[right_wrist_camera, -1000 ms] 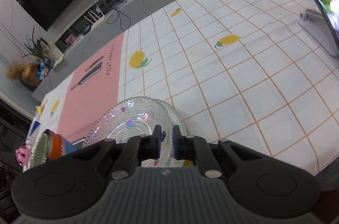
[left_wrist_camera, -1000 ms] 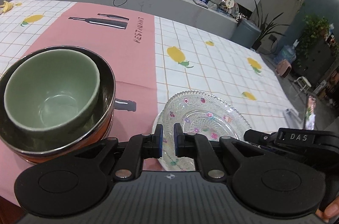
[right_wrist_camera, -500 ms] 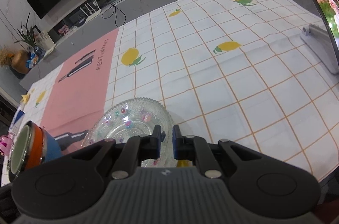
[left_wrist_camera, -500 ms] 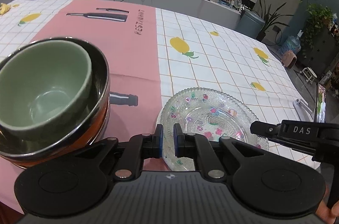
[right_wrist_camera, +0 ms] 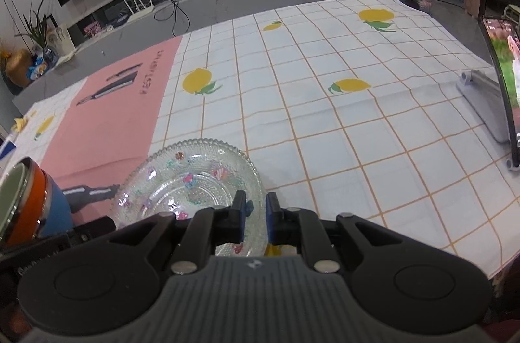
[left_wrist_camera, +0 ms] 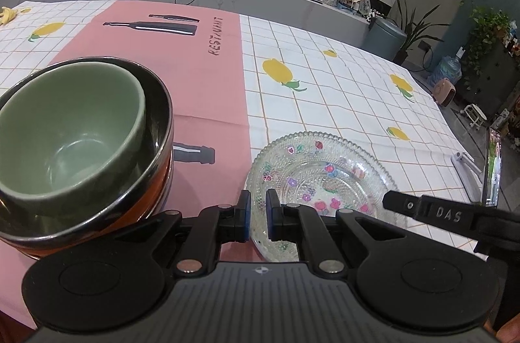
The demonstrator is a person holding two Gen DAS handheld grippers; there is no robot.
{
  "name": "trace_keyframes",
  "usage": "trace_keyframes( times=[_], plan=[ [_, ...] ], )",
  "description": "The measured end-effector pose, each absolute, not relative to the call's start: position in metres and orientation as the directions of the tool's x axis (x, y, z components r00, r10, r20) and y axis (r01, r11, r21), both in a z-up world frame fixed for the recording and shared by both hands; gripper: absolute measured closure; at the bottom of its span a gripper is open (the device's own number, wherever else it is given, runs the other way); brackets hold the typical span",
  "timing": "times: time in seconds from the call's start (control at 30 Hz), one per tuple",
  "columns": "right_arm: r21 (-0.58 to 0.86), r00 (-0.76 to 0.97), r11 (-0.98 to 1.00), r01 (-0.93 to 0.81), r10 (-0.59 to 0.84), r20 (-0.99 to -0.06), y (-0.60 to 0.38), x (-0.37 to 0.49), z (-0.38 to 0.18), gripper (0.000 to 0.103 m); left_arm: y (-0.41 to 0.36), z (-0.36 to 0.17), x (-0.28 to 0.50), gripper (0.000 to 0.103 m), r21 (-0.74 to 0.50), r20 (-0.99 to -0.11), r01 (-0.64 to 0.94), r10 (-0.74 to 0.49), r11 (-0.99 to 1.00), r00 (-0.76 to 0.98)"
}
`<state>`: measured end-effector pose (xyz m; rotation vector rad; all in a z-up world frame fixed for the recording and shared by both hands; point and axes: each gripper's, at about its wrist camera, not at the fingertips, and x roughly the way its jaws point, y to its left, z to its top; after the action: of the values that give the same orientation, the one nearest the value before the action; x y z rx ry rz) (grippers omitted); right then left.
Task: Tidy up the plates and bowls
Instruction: 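Open both grippers and release the clear glass plate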
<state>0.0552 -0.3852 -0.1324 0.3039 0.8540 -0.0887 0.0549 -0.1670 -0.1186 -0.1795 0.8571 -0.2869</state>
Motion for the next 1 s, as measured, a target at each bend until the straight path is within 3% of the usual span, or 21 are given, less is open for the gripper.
trace_keyframes(
  times=[0.13,0.2,0.53,0.6,0.67,0.77,0.83,0.9,1.0],
  plan=[
    [0.245,0.666,0.948,0.204,0.049,-0.744,-0.387,0.051,-0.132,0.087,-0.165,-0.117,0.054,0.093,-0.287,-0.709,0.169,-0.328,0.943,0.625],
    [0.254,0.676,0.943,0.214,0.044,-0.735,-0.39,0.049,-0.129,0.079,-0.164,-0.116,0.053,0.093,-0.291,-0.701,0.164,-0.327,0.942,0.634],
    [0.355,0.68,0.88,0.314,0.053,-0.731,-0.408,0.051,-0.134,0.079,-0.171,-0.12,0.056,0.082,-0.265,-0.724,0.151,-0.3,0.952,0.622],
    [0.38,0.668,0.862,0.336,0.066,-0.742,-0.412,0.052,-0.139,0.079,-0.17,-0.122,0.057,0.079,-0.276,-0.729,0.149,-0.308,0.95,0.611],
    [0.426,0.651,0.831,0.358,0.105,-0.752,-0.416,0.052,-0.147,0.069,-0.171,-0.126,0.058,0.072,-0.285,-0.744,0.144,-0.313,0.948,0.591],
    [0.509,0.649,0.774,0.377,0.171,-0.741,-0.422,0.048,-0.157,0.068,-0.17,-0.131,0.057,0.065,-0.301,-0.749,0.13,-0.319,0.945,0.58],
    [0.549,0.656,0.745,0.379,0.202,-0.727,-0.423,0.045,-0.162,0.069,-0.17,-0.131,0.057,0.066,-0.302,-0.751,0.133,-0.322,0.944,0.576],
    [0.576,0.66,0.728,0.372,0.228,-0.716,-0.422,0.043,-0.164,0.076,-0.168,-0.13,0.057,0.075,-0.32,-0.748,0.129,-0.334,0.939,0.574],
    [0.584,0.663,0.718,0.379,0.23,-0.713,-0.42,0.043,-0.164,0.077,-0.169,-0.127,0.056,0.083,-0.305,-0.742,0.124,-0.318,0.944,0.59]
  ],
)
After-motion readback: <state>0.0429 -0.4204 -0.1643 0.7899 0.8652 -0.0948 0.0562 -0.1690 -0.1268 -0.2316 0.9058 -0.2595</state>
